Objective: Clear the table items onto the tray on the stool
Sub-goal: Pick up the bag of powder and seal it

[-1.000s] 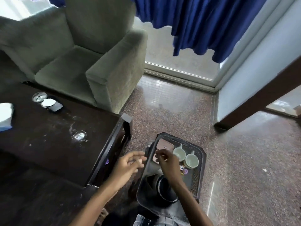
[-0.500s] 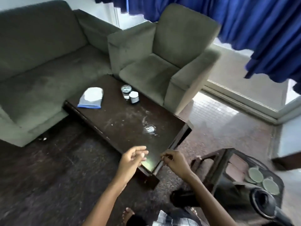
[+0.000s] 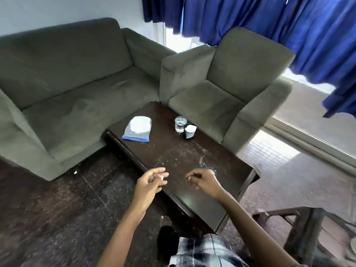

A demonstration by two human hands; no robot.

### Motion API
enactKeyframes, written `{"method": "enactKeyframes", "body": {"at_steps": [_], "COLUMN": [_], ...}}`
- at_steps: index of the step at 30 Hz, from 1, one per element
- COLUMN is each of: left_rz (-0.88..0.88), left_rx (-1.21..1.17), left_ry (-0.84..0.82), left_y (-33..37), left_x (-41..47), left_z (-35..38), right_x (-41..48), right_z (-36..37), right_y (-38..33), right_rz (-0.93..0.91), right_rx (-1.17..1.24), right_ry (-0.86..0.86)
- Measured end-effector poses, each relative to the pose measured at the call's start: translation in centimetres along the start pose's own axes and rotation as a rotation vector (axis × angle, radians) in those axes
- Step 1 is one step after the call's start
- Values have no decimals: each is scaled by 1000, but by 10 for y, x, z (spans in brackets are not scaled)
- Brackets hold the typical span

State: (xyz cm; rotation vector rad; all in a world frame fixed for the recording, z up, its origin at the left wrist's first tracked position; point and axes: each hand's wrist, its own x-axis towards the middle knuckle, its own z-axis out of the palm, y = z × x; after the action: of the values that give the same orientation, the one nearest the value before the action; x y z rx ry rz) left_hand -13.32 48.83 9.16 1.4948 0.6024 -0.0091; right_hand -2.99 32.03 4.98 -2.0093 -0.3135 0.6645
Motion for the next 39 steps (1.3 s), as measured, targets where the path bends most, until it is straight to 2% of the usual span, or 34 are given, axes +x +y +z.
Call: {"method": "enactKeyframes", "body": {"at_steps": [8, 18, 28, 33, 36, 39], "left_rz": [-41, -112, -218, -237, -246, -248], "left_rx": [31, 98, 186, 258, 287, 294], "left_ry": [21, 24, -104, -156, -182, -194], "left_y": [36, 79, 90, 75, 61, 51], "left_x": [125, 264, 388, 465, 503, 533], "left_z": [-75, -153, -225, -268, -295, -318], "right_x": [133, 297, 432, 490, 526, 551], "right_z": [50, 99, 159, 186, 205, 220], "right_y": [-22, -64, -52, -5, 23, 36], "right_rz": [123, 239, 596, 712, 773, 834], "right_rx": [87, 64, 45, 0, 58, -63], "right_ry": [-22, -22, -98, -44, 80, 234]}}
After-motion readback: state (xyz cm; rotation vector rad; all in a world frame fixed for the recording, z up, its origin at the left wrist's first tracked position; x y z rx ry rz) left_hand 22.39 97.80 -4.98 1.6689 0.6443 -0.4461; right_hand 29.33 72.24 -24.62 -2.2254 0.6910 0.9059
